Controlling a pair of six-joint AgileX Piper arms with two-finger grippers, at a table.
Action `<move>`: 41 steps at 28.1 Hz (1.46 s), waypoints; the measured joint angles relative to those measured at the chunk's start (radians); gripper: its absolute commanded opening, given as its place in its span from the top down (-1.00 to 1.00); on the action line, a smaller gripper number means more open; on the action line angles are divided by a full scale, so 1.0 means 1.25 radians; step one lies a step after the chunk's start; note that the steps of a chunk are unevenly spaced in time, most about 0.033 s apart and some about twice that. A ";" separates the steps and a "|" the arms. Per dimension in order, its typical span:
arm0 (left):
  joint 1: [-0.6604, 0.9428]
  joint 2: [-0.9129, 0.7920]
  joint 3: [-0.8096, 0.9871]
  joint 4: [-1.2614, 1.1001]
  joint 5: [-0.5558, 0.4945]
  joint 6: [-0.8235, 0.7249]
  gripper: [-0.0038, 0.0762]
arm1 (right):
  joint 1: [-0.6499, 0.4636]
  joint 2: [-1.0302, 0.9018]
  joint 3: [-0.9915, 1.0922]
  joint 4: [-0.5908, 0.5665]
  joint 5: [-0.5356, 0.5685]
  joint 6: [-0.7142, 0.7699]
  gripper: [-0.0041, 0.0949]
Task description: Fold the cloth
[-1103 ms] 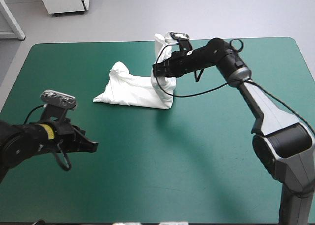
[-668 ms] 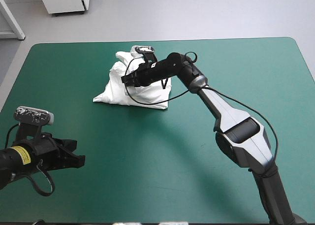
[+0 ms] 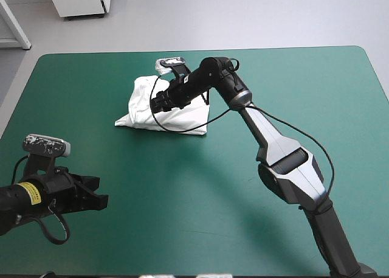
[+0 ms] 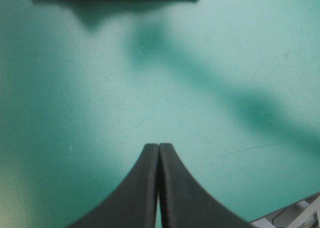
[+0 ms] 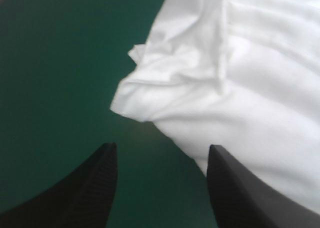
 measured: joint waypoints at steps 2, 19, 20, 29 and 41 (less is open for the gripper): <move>0.000 0.000 0.000 -0.001 0.000 0.000 0.93 | -0.012 -0.001 -0.019 -0.049 0.027 0.031 -0.12; 0.000 0.000 0.000 -0.014 0.000 -0.001 0.93 | -0.148 -0.192 0.242 -0.134 0.036 0.044 -0.11; 0.000 0.000 0.000 -0.014 0.000 -0.001 0.93 | -0.150 -0.206 0.274 -0.134 0.036 0.038 -0.11; 0.000 0.000 0.000 -0.010 0.000 -0.001 0.93 | -0.151 -0.198 0.368 -0.094 0.001 0.010 -0.13; 0.000 0.000 0.000 -0.007 0.000 -0.001 0.93 | -0.151 -0.093 0.371 -0.035 -0.035 -0.004 -0.12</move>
